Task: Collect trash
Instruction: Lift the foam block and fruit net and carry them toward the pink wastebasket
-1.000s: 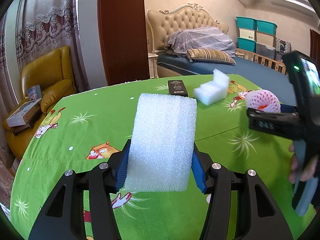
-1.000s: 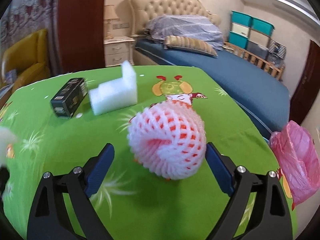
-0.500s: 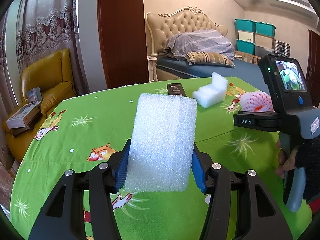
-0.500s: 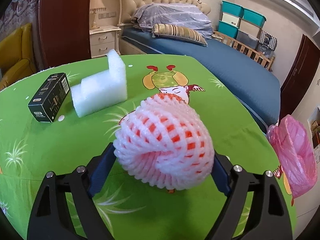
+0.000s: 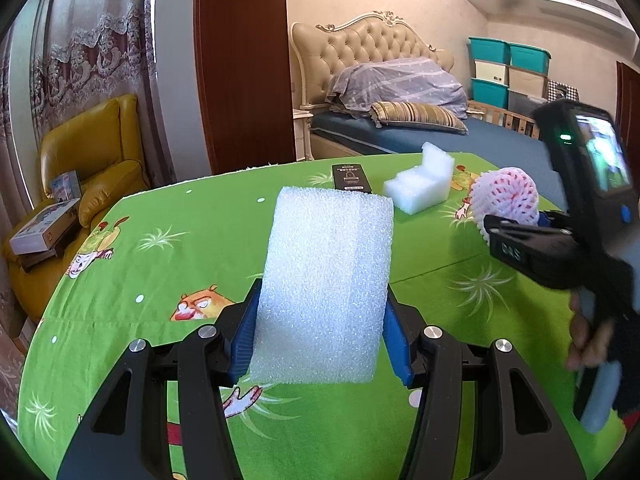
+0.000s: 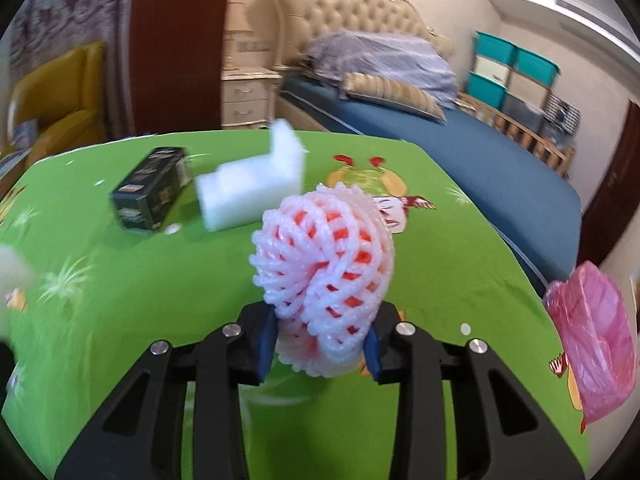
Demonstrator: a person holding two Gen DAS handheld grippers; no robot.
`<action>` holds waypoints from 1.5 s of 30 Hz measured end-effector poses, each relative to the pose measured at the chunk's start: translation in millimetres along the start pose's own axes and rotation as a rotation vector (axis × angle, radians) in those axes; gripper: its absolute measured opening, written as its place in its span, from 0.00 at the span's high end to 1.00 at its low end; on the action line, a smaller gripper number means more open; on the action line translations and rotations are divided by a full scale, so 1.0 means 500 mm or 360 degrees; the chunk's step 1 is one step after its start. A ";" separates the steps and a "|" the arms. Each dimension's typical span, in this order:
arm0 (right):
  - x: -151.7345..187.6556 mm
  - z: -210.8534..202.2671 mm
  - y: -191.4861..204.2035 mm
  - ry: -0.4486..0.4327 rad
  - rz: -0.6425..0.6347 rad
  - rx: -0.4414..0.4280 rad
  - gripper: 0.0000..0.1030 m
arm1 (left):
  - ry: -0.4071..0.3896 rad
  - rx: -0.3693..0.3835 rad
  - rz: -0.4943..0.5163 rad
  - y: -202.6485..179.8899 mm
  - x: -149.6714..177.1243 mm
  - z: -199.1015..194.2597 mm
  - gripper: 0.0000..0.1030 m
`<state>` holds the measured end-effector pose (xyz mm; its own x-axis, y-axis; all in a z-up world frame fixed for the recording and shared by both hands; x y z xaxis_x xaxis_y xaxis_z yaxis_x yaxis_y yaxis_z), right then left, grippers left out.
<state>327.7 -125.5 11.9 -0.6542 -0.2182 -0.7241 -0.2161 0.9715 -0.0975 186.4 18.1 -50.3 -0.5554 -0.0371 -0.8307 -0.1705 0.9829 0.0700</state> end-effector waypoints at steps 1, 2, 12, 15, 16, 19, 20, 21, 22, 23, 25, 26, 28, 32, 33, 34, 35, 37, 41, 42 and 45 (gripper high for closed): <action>0.003 -0.010 0.002 -0.0008 -0.0004 -0.0024 0.67 | 0.0001 -0.0002 0.0001 0.000 0.000 0.000 0.50; 0.009 -0.024 0.003 -0.0017 -0.0008 -0.0059 0.67 | 0.0001 -0.0003 0.0003 -0.001 0.000 0.000 0.50; 0.063 -0.128 0.002 -0.0093 -0.0073 -0.0184 0.66 | 0.0000 -0.0039 0.0041 -0.009 0.000 0.001 0.50; 0.080 -0.144 -0.012 -0.0104 -0.0066 -0.0196 0.66 | 0.0001 -0.0057 0.0060 -0.014 0.001 0.001 0.50; 0.087 -0.149 -0.018 -0.0106 -0.0059 -0.0201 0.66 | 0.0001 -0.0065 0.0068 -0.017 0.001 0.001 0.50; 0.110 -0.162 -0.039 -0.0111 -0.0057 -0.0210 0.66 | 0.0007 -0.0085 0.0099 -0.025 0.001 0.001 0.50; 0.112 -0.163 -0.045 -0.0113 -0.0051 -0.0210 0.66 | 0.0010 -0.0094 0.0110 -0.028 0.002 0.002 0.50; 0.117 -0.165 -0.052 -0.0114 -0.0044 -0.0212 0.66 | 0.0010 -0.0100 0.0116 -0.030 0.001 0.002 0.50; 0.124 -0.169 -0.062 -0.0115 -0.0029 -0.0219 0.66 | 0.0010 -0.0108 0.0122 -0.031 0.002 0.003 0.50; 0.128 -0.170 -0.068 -0.0114 -0.0019 -0.0225 0.66 | 0.0009 -0.0114 0.0129 -0.032 0.002 0.002 0.50; 0.136 -0.173 -0.081 -0.0116 0.0004 -0.0234 0.66 | 0.0005 -0.0122 0.0141 -0.035 0.002 0.001 0.50; 0.142 -0.176 -0.089 -0.0121 0.0016 -0.0238 0.66 | 0.0004 -0.0125 0.0147 -0.036 0.002 0.001 0.51; 0.151 -0.183 -0.099 -0.0134 0.0021 -0.0240 0.66 | -0.0006 -0.0139 0.0161 -0.040 0.002 -0.001 0.51; 0.163 -0.199 -0.112 -0.0175 0.0015 -0.0246 0.66 | -0.0030 -0.0152 0.0187 -0.047 0.003 -0.007 0.51; 0.166 -0.204 -0.115 -0.0185 0.0019 -0.0250 0.66 | -0.0033 -0.0151 0.0192 -0.048 0.004 -0.007 0.51; 0.170 -0.211 -0.123 -0.0201 0.0027 -0.0257 0.66 | -0.0034 -0.0149 0.0198 -0.049 0.005 -0.008 0.51; 0.174 -0.216 -0.126 -0.0210 0.0030 -0.0260 0.66 | -0.0036 -0.0145 0.0204 -0.050 0.005 -0.008 0.51; 0.182 -0.227 -0.139 -0.0225 0.0031 -0.0269 0.66 | -0.0047 -0.0132 0.0227 -0.056 0.005 -0.010 0.51; 0.198 -0.243 -0.167 -0.0245 0.0049 -0.0266 0.65 | -0.0049 -0.0102 0.0217 -0.058 0.005 -0.015 0.51; 0.203 -0.248 -0.175 -0.0250 0.0054 -0.0266 0.65 | -0.0025 -0.0071 0.0196 -0.059 0.006 -0.014 0.51; 0.218 -0.259 -0.196 -0.0266 0.0064 -0.0253 0.65 | -0.0011 -0.0014 0.0189 -0.075 0.012 -0.023 0.51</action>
Point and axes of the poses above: each gripper's, at about its wrist camera, not at the fingertips, and z roughly the way its jaws point, y to its left, x to its underside, the point moved 1 cm from there along z, roughly the way its jaws point, and after that the axes turned 3 degrees about -x, right-handed, at the moved point
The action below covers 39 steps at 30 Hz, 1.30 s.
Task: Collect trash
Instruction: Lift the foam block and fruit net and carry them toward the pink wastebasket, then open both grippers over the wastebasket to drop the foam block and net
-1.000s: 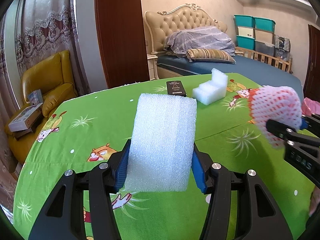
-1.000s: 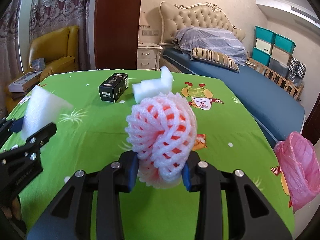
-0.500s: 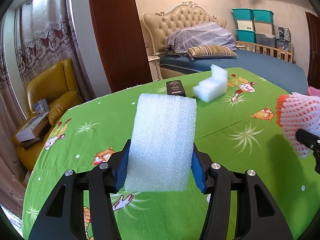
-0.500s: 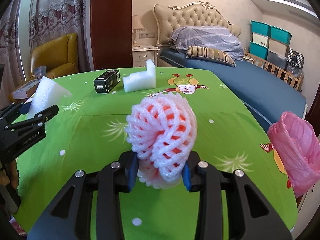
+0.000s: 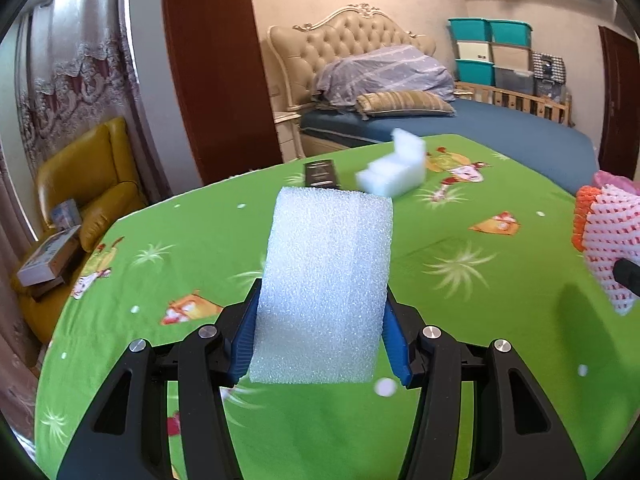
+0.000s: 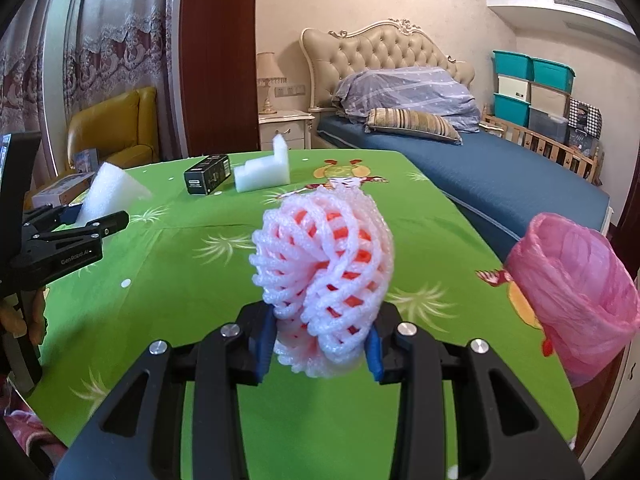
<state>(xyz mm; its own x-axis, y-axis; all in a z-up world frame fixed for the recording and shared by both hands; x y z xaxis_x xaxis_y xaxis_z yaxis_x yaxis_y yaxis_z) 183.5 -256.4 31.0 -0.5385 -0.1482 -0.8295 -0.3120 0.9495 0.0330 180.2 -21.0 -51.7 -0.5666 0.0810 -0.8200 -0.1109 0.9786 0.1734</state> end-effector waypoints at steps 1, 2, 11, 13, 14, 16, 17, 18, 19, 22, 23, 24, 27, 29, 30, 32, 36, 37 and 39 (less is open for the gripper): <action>0.004 -0.005 -0.006 -0.0004 0.0004 0.0003 0.65 | -0.0012 0.0009 0.0017 -0.010 0.001 -0.007 0.51; 0.008 -0.010 -0.014 -0.0008 0.0013 0.0006 0.65 | -0.0020 0.0022 0.0030 -0.019 0.002 -0.013 0.51; 0.021 -0.051 -0.065 -0.0071 0.0060 0.0025 0.65 | -0.0061 0.0341 0.0090 -0.111 0.004 -0.068 0.51; 0.022 -0.065 -0.080 -0.0094 0.0075 0.0041 0.64 | -0.0076 0.0402 0.0121 -0.133 -0.001 -0.077 0.51; 0.023 -0.070 -0.086 -0.0104 0.0079 0.0052 0.64 | -0.0079 0.0415 0.0136 -0.142 -0.002 -0.080 0.51; 0.024 -0.085 -0.104 -0.0128 0.0098 0.0080 0.64 | -0.0082 0.0451 0.0171 -0.167 -0.007 -0.085 0.51; 0.025 -0.091 -0.112 -0.0137 0.0109 0.0089 0.64 | -0.0079 0.0470 0.0189 -0.181 -0.011 -0.087 0.51; 0.025 -0.098 -0.123 -0.0148 0.0122 0.0103 0.64 | -0.0075 0.0484 0.0202 -0.190 -0.012 -0.088 0.51; 0.027 -0.105 -0.134 -0.0157 0.0133 0.0119 0.64 | -0.0068 0.0504 0.0223 -0.205 -0.015 -0.089 0.51; 0.032 -0.122 -0.165 -0.0179 0.0167 0.0168 0.63 | -0.0068 0.0550 0.0287 -0.248 -0.025 -0.093 0.50; 0.033 -0.127 -0.175 -0.0183 0.0176 0.0183 0.63 | -0.0069 0.0568 0.0305 -0.261 -0.030 -0.095 0.50; 0.036 -0.132 -0.185 -0.0187 0.0187 0.0198 0.63 | -0.0069 0.0600 0.0330 -0.284 -0.036 -0.098 0.50; 0.044 -0.149 -0.219 -0.0198 0.0215 0.0249 0.63 | -0.0060 0.0673 0.0368 -0.329 -0.050 -0.102 0.50; 0.051 -0.158 -0.243 -0.0201 0.0224 0.0287 0.63 | -0.0053 0.0718 0.0395 -0.360 -0.058 -0.104 0.50; 0.055 -0.162 -0.256 -0.0199 0.0224 0.0308 0.63 | -0.0047 0.0745 0.0413 -0.381 -0.064 -0.104 0.50; 0.063 -0.169 -0.278 -0.0198 0.0227 0.0350 0.62 | -0.0036 0.0794 0.0437 -0.415 -0.075 -0.102 0.50; 0.076 -0.186 -0.336 -0.0210 0.0272 0.0438 0.62 | -0.0030 0.0888 0.0492 -0.492 -0.106 -0.095 0.50; 0.078 -0.190 -0.354 -0.0215 0.0285 0.0455 0.61 | -0.0034 0.0897 0.0510 -0.516 -0.113 -0.094 0.50; 0.082 -0.193 -0.379 -0.0223 0.0307 0.0480 0.61 | -0.0047 0.0913 0.0550 -0.555 -0.127 -0.091 0.50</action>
Point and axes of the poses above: each gripper's, at about its wrist camera, not at the fingertips, and z roughly the way its jaws point, y to its left, x to its underside, the point moved 1 cm from there along z, roughly the way its jaws point, and after that the axes turned 3 degrees about -x, right-handed, at the moved point
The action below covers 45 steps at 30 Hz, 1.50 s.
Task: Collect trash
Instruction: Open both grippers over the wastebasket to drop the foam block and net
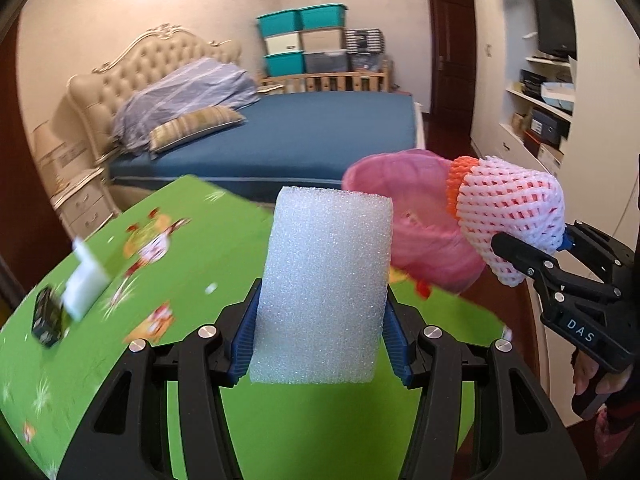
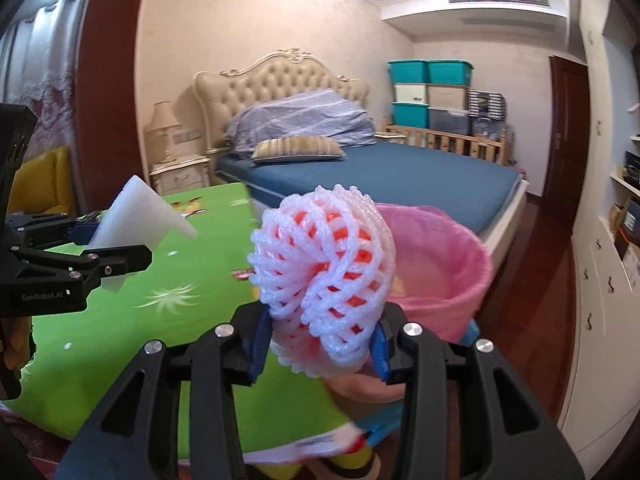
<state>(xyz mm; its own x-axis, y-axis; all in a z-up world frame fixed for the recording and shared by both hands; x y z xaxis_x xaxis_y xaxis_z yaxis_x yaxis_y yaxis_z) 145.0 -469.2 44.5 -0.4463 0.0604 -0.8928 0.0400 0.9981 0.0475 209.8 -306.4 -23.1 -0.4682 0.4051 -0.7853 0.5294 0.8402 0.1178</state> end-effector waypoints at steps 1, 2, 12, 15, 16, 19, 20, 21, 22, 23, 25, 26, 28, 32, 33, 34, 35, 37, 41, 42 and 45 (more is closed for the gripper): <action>-0.002 0.005 -0.019 0.0001 0.0016 0.0018 0.61 | -0.0002 0.0002 0.0016 -0.010 -0.009 0.008 0.50; -0.002 0.009 -0.030 -0.0001 0.0024 0.0028 0.61 | -0.0003 0.0008 0.0028 -0.017 -0.016 0.015 0.50; -0.014 0.041 -0.110 -0.0037 0.0077 0.0089 0.60 | -0.0019 0.0044 0.0102 -0.101 -0.109 0.105 0.50; -0.019 0.061 -0.135 -0.0024 0.0109 0.0081 0.60 | -0.0011 0.0066 0.0091 -0.117 -0.133 0.132 0.50; -0.020 0.068 -0.140 -0.0024 0.0110 0.0085 0.60 | -0.0008 0.0075 0.0084 -0.124 -0.141 0.143 0.50; -0.029 0.082 -0.149 -0.0025 0.0109 0.0099 0.60 | 0.0011 0.0103 0.0038 -0.128 -0.167 0.172 0.50; -0.032 0.087 -0.150 -0.0026 0.0111 0.0099 0.60 | 0.0017 0.0113 0.0020 -0.127 -0.171 0.179 0.50; -0.035 0.090 -0.153 -0.0030 0.0110 0.0100 0.60 | 0.0025 0.0133 -0.0007 -0.125 -0.179 0.188 0.50; -0.038 0.093 -0.150 -0.0034 0.0108 0.0102 0.60 | 0.0032 0.0154 -0.0030 -0.122 -0.186 0.197 0.50; -0.037 0.093 -0.153 -0.0037 0.0101 0.0100 0.59 | 0.0035 0.0169 -0.0048 -0.118 -0.191 0.203 0.50; -0.037 0.095 -0.157 -0.0036 0.0090 0.0105 0.59 | 0.0038 0.0196 -0.0084 -0.112 -0.206 0.216 0.50; -0.038 0.098 -0.155 -0.0034 0.0087 0.0107 0.58 | 0.0038 0.0205 -0.0096 -0.108 -0.212 0.222 0.50; -0.037 0.104 -0.154 -0.0030 0.0089 0.0102 0.57 | 0.0036 0.0217 -0.0113 -0.102 -0.220 0.230 0.50; -0.031 0.101 -0.151 -0.0030 0.0085 0.0098 0.56 | 0.0036 0.0218 -0.0114 -0.098 -0.231 0.247 0.50; -0.029 0.103 -0.147 -0.0028 0.0082 0.0099 0.56 | 0.0038 0.0210 -0.0108 -0.099 -0.235 0.251 0.50; -0.029 0.105 -0.146 -0.0027 0.0078 0.0098 0.56 | 0.0039 0.0208 -0.0106 -0.100 -0.237 0.254 0.50; -0.033 0.106 -0.148 -0.0027 0.0073 0.0095 0.54 | 0.0040 0.0211 -0.0105 -0.101 -0.240 0.256 0.49; -0.032 0.109 -0.149 -0.0032 0.0060 0.0088 0.50 | 0.0051 0.0226 -0.0109 -0.105 -0.248 0.263 0.44; -0.028 0.115 -0.154 0.0002 0.0030 0.0111 0.32 | 0.0021 0.0216 -0.0148 -0.098 -0.260 0.263 0.20; -0.024 0.111 -0.154 -0.0002 0.0023 0.0129 0.30 | 0.0006 0.0204 -0.0150 -0.095 -0.261 0.260 0.19; -0.014 0.092 -0.158 -0.0011 0.0022 0.0150 0.24 | -0.0016 0.0166 -0.0161 -0.070 -0.254 0.246 0.17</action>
Point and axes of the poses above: each gripper's, at about its wrist camera, not at the fingertips, and z roughly the way its jaws point, y to its left, x to its underside, the point moved 1 cm from there along z, roughly the way its jaws point, and after that the axes turned 3 degrees about -x, right-handed, at the moved point
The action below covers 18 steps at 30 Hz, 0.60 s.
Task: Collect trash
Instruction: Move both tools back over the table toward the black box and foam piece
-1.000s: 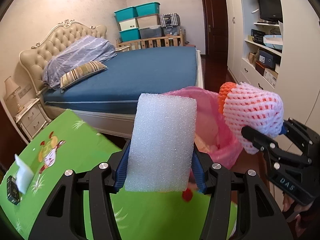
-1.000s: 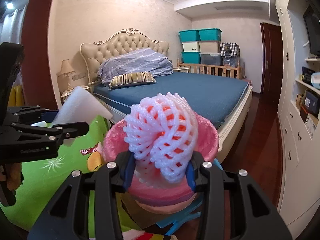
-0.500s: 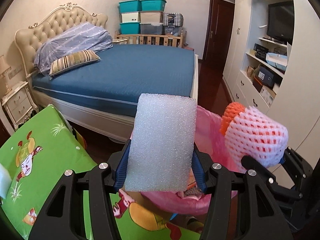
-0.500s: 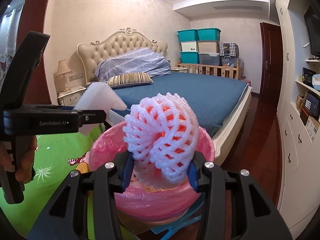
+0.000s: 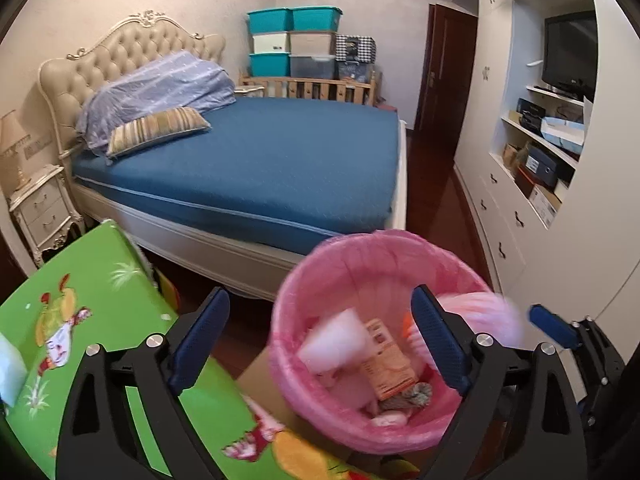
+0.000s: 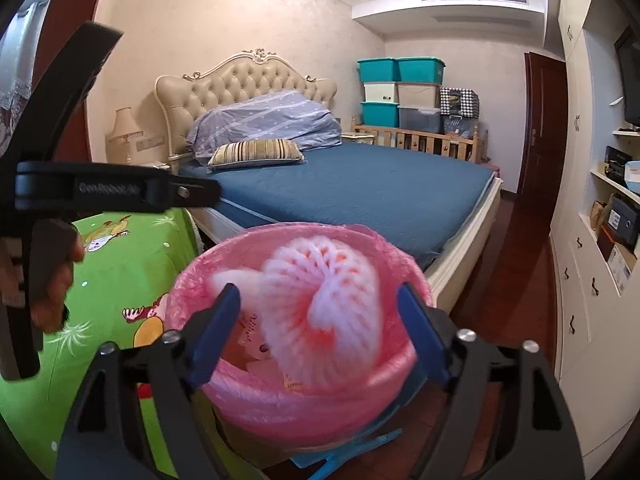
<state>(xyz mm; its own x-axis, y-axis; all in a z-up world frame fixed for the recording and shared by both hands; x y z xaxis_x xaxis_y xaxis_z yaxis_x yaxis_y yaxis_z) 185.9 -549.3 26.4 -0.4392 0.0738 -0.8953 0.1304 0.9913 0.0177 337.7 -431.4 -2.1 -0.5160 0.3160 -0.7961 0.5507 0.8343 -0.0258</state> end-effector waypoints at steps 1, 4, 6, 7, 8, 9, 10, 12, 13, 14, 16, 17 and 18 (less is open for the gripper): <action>0.001 -0.005 0.000 -0.0003 -0.0007 0.0009 0.24 | 0.0003 -0.0002 -0.0008 0.009 0.002 -0.006 0.16; 0.006 -0.028 0.009 -0.0004 -0.0052 0.0026 0.23 | 0.0001 -0.0042 -0.0038 0.050 0.022 -0.033 0.13; 0.001 -0.038 0.017 -0.0010 -0.0066 0.0008 0.23 | -0.0004 -0.0074 -0.0067 0.086 0.038 -0.058 0.13; 0.000 -0.044 0.025 -0.0013 -0.0077 -0.0007 0.23 | -0.0002 -0.0091 -0.0081 0.105 0.047 -0.072 0.13; -0.003 -0.049 0.037 -0.0017 -0.0092 -0.0019 0.23 | -0.0002 -0.0103 -0.0094 0.125 0.058 -0.087 0.13; -0.006 -0.052 0.048 -0.0022 -0.0101 -0.0035 0.23 | -0.0007 -0.0124 -0.0119 0.155 0.075 -0.112 0.13; -0.010 -0.054 0.058 -0.0026 -0.0102 -0.0064 0.23 | -0.0011 -0.0142 -0.0135 0.176 0.086 -0.127 0.13; -0.023 -0.051 0.088 -0.0029 -0.0109 -0.0134 0.23 | -0.0020 -0.0209 -0.0174 0.228 0.118 -0.167 0.13; -0.032 -0.047 0.112 -0.0030 -0.0127 -0.0166 0.23 | -0.0019 -0.0255 -0.0195 0.258 0.140 -0.189 0.13; -0.038 -0.042 0.131 -0.0030 -0.0146 -0.0188 0.23 | -0.0012 -0.0305 -0.0214 0.287 0.165 -0.211 0.13; -0.050 -0.030 0.188 -0.0022 -0.0192 -0.0253 0.23 | 0.0014 -0.0389 -0.0231 0.332 0.203 -0.242 0.13; -0.053 -0.024 0.210 -0.0017 -0.0205 -0.0277 0.23 | 0.0026 -0.0437 -0.0236 0.357 0.227 -0.261 0.13; -0.057 -0.019 0.235 -0.0010 -0.0218 -0.0303 0.23 | 0.0029 -0.0470 -0.0241 0.373 0.244 -0.276 0.13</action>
<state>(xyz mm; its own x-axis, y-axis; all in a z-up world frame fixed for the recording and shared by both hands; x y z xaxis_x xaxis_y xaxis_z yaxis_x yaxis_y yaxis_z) 205.3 -434.1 58.0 -0.4355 -0.0629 -0.8980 -0.1004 0.9947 -0.0210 287.2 -174.9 -20.6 -0.5907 0.1845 -0.7855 0.2542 0.9665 0.0358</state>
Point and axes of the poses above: each gripper's, at about its wrist camera, not at the fingertips, and z roughly the way its jaws point, y to its left, x to its underside, the point moved 1 cm from there along z, roughly the way its jaws point, and after that the axes turned 3 degrees about -x, right-handed, at the moved point
